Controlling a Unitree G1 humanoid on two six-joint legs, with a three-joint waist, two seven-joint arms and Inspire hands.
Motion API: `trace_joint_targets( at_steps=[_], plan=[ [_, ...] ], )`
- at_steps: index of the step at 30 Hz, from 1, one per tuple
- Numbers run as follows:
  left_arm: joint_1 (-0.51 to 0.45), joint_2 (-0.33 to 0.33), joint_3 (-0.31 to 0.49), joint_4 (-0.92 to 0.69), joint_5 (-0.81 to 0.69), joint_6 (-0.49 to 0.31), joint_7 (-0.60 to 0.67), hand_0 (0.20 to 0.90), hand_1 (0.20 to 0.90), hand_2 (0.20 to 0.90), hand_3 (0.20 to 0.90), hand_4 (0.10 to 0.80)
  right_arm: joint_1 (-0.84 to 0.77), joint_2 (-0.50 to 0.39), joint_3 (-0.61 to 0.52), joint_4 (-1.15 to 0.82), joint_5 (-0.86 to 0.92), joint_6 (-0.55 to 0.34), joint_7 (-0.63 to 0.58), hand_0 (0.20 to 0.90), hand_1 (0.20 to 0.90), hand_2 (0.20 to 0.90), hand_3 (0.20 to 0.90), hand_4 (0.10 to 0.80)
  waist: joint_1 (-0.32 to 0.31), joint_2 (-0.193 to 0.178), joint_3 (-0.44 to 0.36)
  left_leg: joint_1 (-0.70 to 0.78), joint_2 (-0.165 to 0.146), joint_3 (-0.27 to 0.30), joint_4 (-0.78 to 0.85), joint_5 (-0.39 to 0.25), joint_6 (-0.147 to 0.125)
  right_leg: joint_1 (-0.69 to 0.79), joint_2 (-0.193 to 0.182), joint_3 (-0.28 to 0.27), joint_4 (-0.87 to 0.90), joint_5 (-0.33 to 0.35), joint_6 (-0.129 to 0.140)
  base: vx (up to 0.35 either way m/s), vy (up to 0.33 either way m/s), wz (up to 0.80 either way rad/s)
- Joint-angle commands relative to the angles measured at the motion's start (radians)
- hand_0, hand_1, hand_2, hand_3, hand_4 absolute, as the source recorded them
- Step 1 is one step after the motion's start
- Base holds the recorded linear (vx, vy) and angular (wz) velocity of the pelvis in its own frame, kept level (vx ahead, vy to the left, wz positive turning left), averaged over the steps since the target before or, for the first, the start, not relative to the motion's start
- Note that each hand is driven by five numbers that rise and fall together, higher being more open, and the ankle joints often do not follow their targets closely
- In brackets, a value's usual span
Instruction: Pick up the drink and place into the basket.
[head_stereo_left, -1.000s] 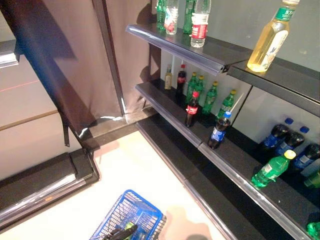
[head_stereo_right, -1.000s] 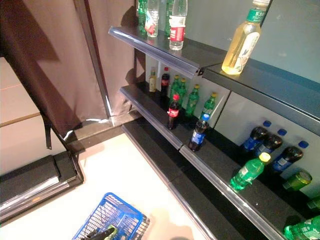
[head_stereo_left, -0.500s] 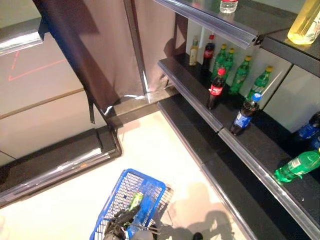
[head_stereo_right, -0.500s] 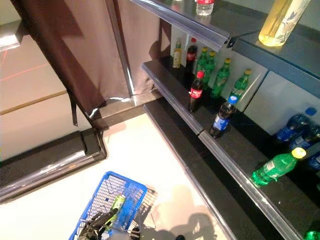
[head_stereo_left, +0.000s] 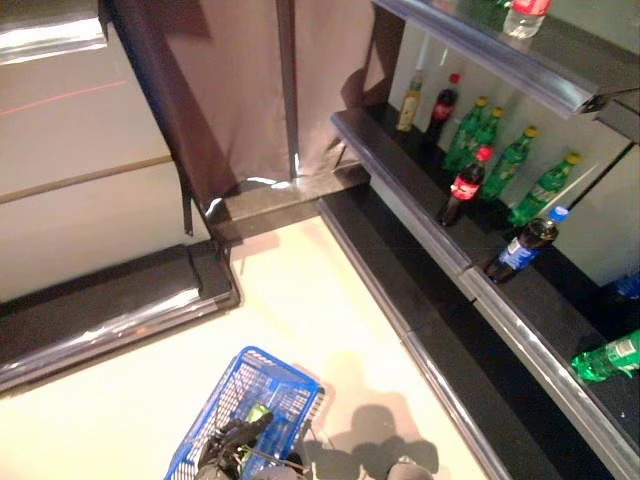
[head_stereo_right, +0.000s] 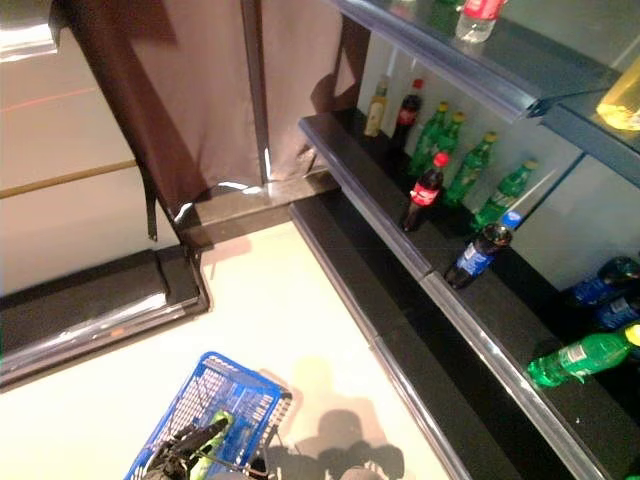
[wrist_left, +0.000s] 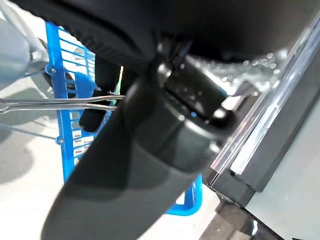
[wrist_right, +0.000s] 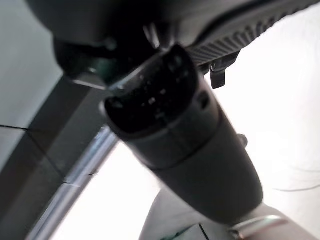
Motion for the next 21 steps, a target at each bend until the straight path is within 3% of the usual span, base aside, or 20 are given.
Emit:
trace_joint_targets(
  at_steps=[1,3,6,10,14,17,19,21],
  plan=[
    [0.034,0.057,-0.055,-0.024,0.055,-0.04,0.009,0.3,0.3,0.3,0.2,0.1,-0.004,0.007,-0.014,0.014,0.057,-0.034,0.017,0.9,0.9,0.9,0.9,0.8,-0.032,0.026,-0.031,-0.088,-0.025,0.04,0.085,0.005,-0.046,0.05,0.136,-0.047,-0.186,0.103,-0.028,0.265,0.046,0.04],
    [0.03,0.05,-0.056,-0.02,0.072,-0.039,0.019,0.3,0.3,0.3,0.2,0.1,-0.007,0.007,-0.011,0.013,0.055,-0.022,0.021,0.9,0.9,0.9,0.9,0.8,-0.03,0.01,-0.032,-0.081,-0.044,0.073,0.104,-0.007,-0.059,0.079,0.145,-0.101,-0.31,0.124,-0.038,0.252,-0.008,0.0],
    [0.04,0.034,-0.054,-0.018,0.081,-0.064,-0.003,0.3,0.3,0.3,0.2,0.1,-0.009,0.009,-0.001,-0.006,0.06,0.003,0.022,0.9,0.9,0.9,0.9,0.8,-0.023,-0.009,-0.029,-0.085,-0.063,0.124,0.172,-0.051,-0.071,0.074,0.114,-0.174,-0.397,0.182,-0.032,0.24,-0.023,-0.26],
    [0.054,0.021,-0.056,-0.014,0.074,-0.075,-0.014,0.3,0.3,0.3,0.2,0.1,-0.003,0.01,-0.015,-0.006,0.042,0.012,0.022,0.9,0.9,0.9,0.9,0.8,-0.021,-0.01,-0.04,-0.086,-0.061,0.141,0.212,-0.072,-0.072,0.101,0.113,-0.194,-0.408,0.175,-0.045,0.197,-0.011,-0.31],
    [0.064,0.01,-0.053,-0.003,0.092,-0.072,0.01,0.3,0.3,0.3,0.2,0.1,0.002,0.01,-0.01,-0.005,-0.002,0.028,-0.012,0.9,0.9,0.9,0.9,0.8,-0.023,-0.025,-0.056,-0.129,-0.036,0.12,0.335,-0.04,-0.096,0.136,0.128,-0.162,-0.435,0.157,-0.073,0.224,-0.097,-0.3],
    [0.064,0.015,-0.031,0.007,0.065,-0.073,-0.007,0.3,0.3,0.3,0.2,0.1,0.013,0.002,-0.009,-0.011,-0.041,0.035,-0.003,0.9,0.9,0.9,0.9,0.8,-0.026,-0.048,-0.058,-0.191,-0.009,0.109,0.525,-0.014,-0.11,0.153,0.133,-0.147,-0.465,0.156,-0.095,0.144,-0.157,-0.5],
    [0.058,0.015,-0.017,0.013,0.058,-0.065,-0.022,0.3,0.3,0.3,0.2,0.1,0.02,-0.007,-0.002,-0.009,-0.059,0.043,0.012,0.9,0.9,0.9,0.9,0.8,-0.022,-0.061,-0.057,-0.255,-0.008,0.083,0.696,0.001,-0.108,0.151,0.138,-0.146,-0.468,0.158,-0.113,0.115,-0.158,-0.61],
    [0.053,0.014,-0.019,0.012,0.052,-0.057,-0.027,0.3,0.3,0.3,0.2,0.1,0.015,-0.011,0.001,-0.009,-0.023,0.06,0.007,0.9,0.9,0.9,0.9,0.8,-0.014,-0.063,-0.048,-0.295,-0.006,0.042,0.727,0.01,-0.101,0.147,0.144,-0.129,-0.45,0.154,-0.116,0.099,-0.076,-0.65]
  ],
)
